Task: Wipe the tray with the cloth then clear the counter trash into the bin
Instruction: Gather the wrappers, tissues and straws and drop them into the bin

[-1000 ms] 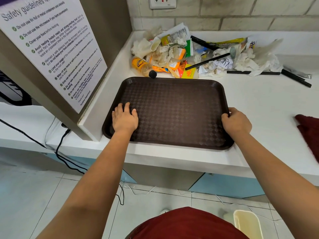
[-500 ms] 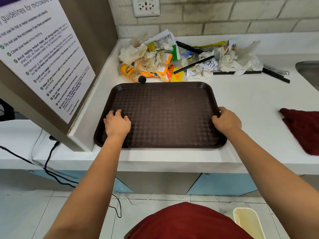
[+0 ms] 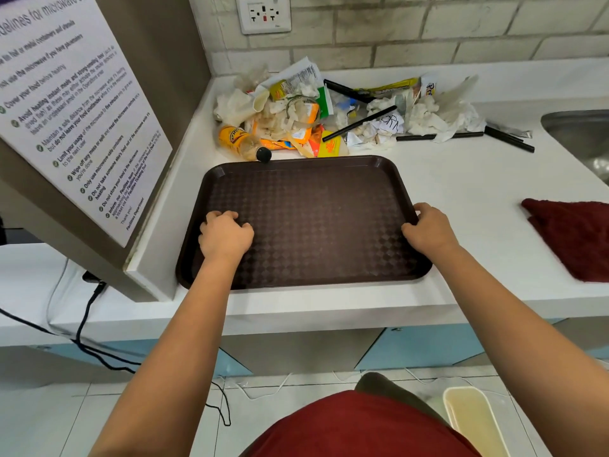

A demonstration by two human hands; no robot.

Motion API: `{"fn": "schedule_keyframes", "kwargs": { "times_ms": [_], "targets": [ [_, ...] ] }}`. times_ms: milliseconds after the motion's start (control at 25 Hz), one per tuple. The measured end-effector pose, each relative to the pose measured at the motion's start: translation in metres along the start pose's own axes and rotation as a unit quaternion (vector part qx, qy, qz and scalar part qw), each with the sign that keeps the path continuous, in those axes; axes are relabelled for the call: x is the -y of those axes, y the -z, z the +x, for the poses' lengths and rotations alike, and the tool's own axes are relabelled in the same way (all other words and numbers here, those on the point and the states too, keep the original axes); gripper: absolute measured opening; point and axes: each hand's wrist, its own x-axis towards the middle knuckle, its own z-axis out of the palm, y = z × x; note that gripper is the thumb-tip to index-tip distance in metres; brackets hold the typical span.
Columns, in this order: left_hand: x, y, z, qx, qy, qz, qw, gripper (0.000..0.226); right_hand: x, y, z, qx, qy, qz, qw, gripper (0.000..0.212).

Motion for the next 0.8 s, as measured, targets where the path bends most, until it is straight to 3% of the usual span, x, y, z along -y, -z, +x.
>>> {"fn": "schedule_keyframes", "kwargs": {
  "times_ms": [200, 360, 560, 800],
  "targets": [
    [-0.032, 0.001, 0.01, -0.006, -0.039, -0.117, 0.992, 0.037, 0.011, 0.006, 0.003, -0.083, 0.011, -0.081, 0.993, 0.048],
    [-0.063, 0.007, 0.035, -0.033, -0.039, -0.173, 0.984, 0.038, 0.027, 0.013, 0.034, -0.116, 0.074, -0.076, 0.988, 0.04],
    [-0.1, 0.021, 0.092, -0.064, 0.005, -0.178, 0.982, 0.044, 0.062, 0.015, 0.093, -0.097, 0.15, -0.066, 0.982, 0.028],
    [-0.117, 0.019, 0.161, -0.034, 0.124, -0.121, 0.984, 0.057, 0.107, 0.003, 0.16, -0.037, 0.234, -0.131, 0.963, 0.034]
  ]
}}
